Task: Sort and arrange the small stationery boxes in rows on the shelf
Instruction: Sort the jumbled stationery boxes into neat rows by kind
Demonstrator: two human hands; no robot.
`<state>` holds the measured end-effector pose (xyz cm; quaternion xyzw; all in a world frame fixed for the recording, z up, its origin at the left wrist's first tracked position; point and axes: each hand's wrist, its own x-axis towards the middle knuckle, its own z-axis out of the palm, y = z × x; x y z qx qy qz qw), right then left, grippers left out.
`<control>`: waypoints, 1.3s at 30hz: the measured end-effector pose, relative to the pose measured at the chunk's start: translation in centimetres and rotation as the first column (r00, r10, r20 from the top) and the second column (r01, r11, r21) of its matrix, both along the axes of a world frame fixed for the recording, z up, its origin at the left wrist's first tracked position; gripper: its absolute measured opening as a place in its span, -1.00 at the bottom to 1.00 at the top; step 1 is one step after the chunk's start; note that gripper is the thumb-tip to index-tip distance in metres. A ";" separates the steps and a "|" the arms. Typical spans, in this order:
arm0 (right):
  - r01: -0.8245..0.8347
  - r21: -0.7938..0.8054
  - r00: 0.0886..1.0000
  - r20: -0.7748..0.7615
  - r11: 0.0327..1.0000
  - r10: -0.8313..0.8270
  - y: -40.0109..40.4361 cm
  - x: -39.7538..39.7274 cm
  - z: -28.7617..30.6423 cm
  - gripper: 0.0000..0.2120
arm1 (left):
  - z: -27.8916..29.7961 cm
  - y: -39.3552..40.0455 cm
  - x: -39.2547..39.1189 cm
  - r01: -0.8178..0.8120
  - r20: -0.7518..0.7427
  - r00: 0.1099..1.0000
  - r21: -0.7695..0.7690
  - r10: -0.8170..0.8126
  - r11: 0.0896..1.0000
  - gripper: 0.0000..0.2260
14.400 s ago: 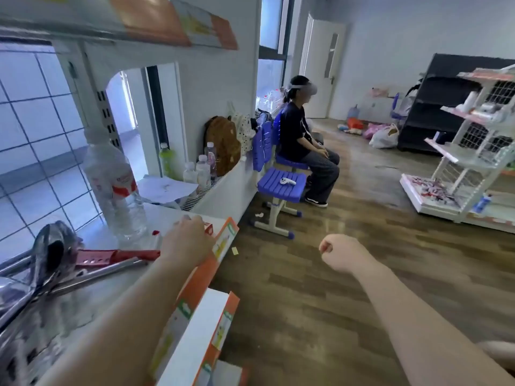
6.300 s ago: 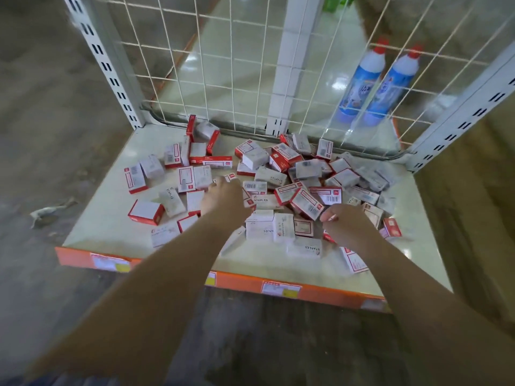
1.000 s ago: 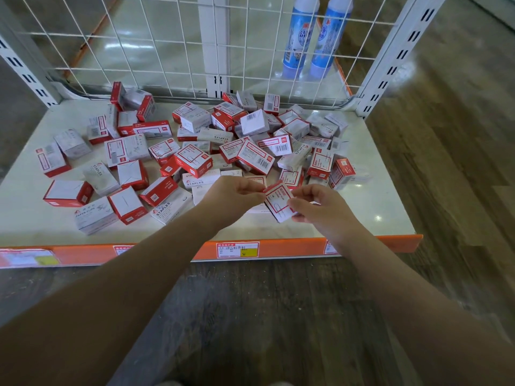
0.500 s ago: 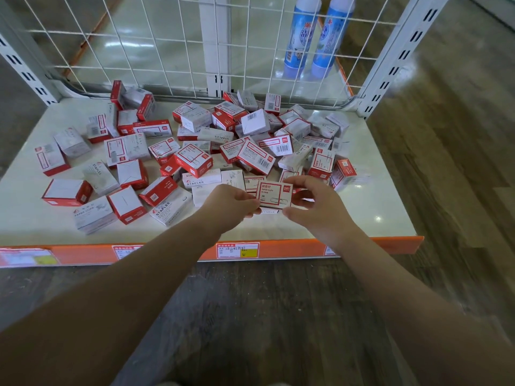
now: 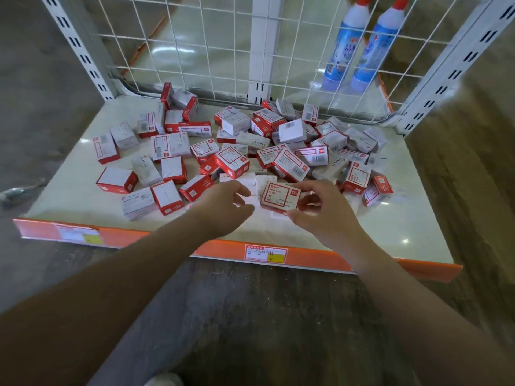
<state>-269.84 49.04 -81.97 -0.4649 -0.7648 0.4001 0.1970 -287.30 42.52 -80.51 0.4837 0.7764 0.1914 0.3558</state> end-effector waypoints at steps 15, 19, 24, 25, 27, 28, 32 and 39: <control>-0.313 0.067 0.949 0.071 0.947 0.309 -3.4 -12.8 0.2 -0.72 | 0.2 -8.9 -14.3 -0.132 -0.438 0.895 -0.074 0.086 0.989 -0.72; -0.341 0.089 0.939 0.073 0.936 0.335 -4.2 -16.2 0.1 -0.72 | -0.6 -10.2 -17.3 -0.174 -0.432 0.892 -0.054 0.135 0.983 -0.73; -0.424 0.116 0.897 0.188 0.898 0.400 -4.6 -20.0 -0.2 -0.79 | -1.5 -11.1 -21.0 -0.186 -0.437 0.887 -0.047 0.148 0.981 -0.72; -0.442 0.135 0.886 0.222 0.887 0.407 -4.6 -20.7 -0.4 -0.71 | -1.5 -11.3 -21.6 -0.192 -0.435 0.888 -0.047 0.153 0.980 -0.72; -0.473 0.154 0.865 0.271 0.868 0.423 -5.1 -22.1 -0.5 -0.62 | -1.5 -11.7 -22.7 -0.199 -0.426 0.891 -0.053 0.158 0.979 -0.73; -0.481 0.162 0.860 0.276 0.862 0.428 -5.5 -22.7 -0.6 -0.62 | -1.4 -11.8 -23.2 -0.199 -0.422 0.892 -0.051 0.159 0.979 -0.73; -0.513 0.262 0.841 0.344 0.818 0.417 -7.3 -25.1 -1.3 -0.69 | -0.9 -12.3 -25.1 -0.199 -0.423 0.891 -0.039 0.165 0.979 -0.74; -0.557 0.299 0.798 0.454 0.775 0.397 -8.5 -28.2 -3.2 -0.54 | -1.8 -12.7 -26.2 -0.223 -0.392 0.903 -0.084 0.174 0.971 -0.75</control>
